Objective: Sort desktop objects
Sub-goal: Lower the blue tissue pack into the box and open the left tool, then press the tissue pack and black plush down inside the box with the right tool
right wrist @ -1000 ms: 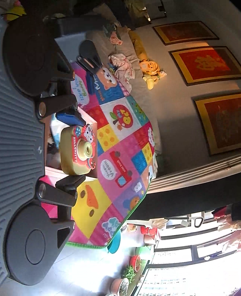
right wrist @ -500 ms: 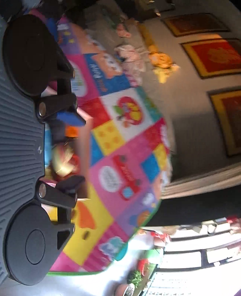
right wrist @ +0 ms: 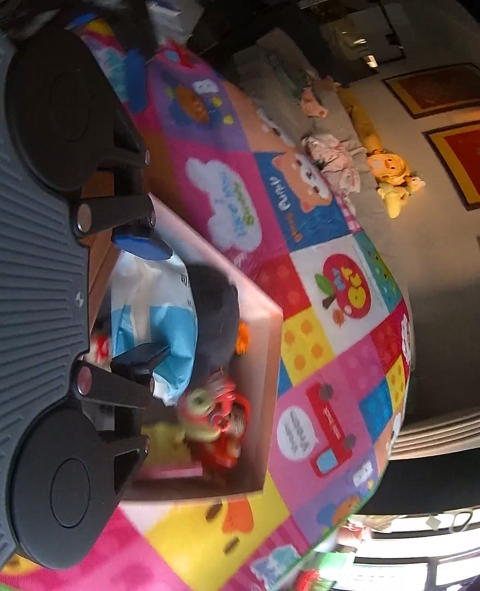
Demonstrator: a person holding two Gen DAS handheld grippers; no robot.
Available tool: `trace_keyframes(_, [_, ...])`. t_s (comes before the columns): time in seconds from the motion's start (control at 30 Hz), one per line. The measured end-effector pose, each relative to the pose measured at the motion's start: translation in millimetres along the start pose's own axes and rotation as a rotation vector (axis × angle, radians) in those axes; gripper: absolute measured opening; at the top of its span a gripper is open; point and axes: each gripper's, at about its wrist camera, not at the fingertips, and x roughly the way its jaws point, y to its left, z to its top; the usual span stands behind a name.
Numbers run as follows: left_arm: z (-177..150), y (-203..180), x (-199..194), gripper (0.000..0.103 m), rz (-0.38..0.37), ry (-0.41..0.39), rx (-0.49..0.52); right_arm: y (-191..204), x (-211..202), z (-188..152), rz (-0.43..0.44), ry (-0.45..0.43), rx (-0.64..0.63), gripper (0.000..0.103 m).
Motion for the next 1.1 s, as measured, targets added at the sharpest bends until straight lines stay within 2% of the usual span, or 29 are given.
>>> trace_keyframes(0.1, [-4.9, -2.8, 0.5, 0.100, 0.008, 0.012, 0.005, 2.1, 9.9, -3.1, 0.019, 0.019, 0.066, 0.052])
trace_keyframes(0.23, [-12.0, 3.0, -0.7, 0.101, 0.030, 0.029, -0.005, -9.8, 3.2, -1.7, 0.038, 0.061, 0.136, 0.051])
trace_keyframes(0.33, [-16.1, 9.8, 0.6, 0.102, 0.054, 0.039, -0.032, -20.1, -18.7, -1.9, 0.018, 0.017, 0.159, 0.053])
trace_keyframes(0.4, [-16.3, 14.4, 5.3, 0.102, 0.060, 0.049, -0.057, -23.5, -37.5, -5.0, -0.023, -0.044, 0.154, 0.065])
trace_keyframes(0.47, [-13.6, 16.2, 12.1, 0.102, 0.058, 0.054, -0.068, -22.4, -50.9, -10.1, -0.083, -0.097, 0.124, 0.066])
trace_keyframes(0.57, [-5.5, 13.5, 19.6, 0.102, 0.057, 0.045, -0.070, -19.6, -48.4, -5.4, -0.104, -0.099, 0.096, 0.063])
trace_keyframes(0.67, [-0.3, 7.7, 16.7, 0.102, 0.033, 0.023, -0.060, -14.5, -34.3, 13.9, -0.060, -0.067, 0.028, 0.064])
trace_keyframes(0.77, [-3.3, 6.8, 13.2, 0.103, 0.023, 0.020, -0.055, -14.2, -5.5, 37.4, -0.057, 0.028, -0.029, 0.080])
trace_keyframes(0.83, [-8.0, 10.9, 14.0, 0.103, 0.027, 0.032, -0.076, -25.1, 17.5, 48.0, -0.060, 0.098, 0.022, 0.080])
trace_keyframes(0.93, [-13.7, 19.4, 17.1, 0.103, 0.030, 0.054, -0.107, -43.5, 45.9, 48.7, 0.002, 0.205, 0.139, 0.080])
trace_keyframes(1.03, [-12.2, 26.7, 19.5, 0.103, 0.009, 0.048, -0.131, -48.4, 44.6, 39.5, 0.049, 0.206, 0.195, 0.076])
trace_keyframes(1.1, [-7.0, 29.0, 22.0, 0.103, -0.024, 0.032, -0.139, -48.3, 32.6, 34.6, 0.083, 0.191, 0.202, 0.068])
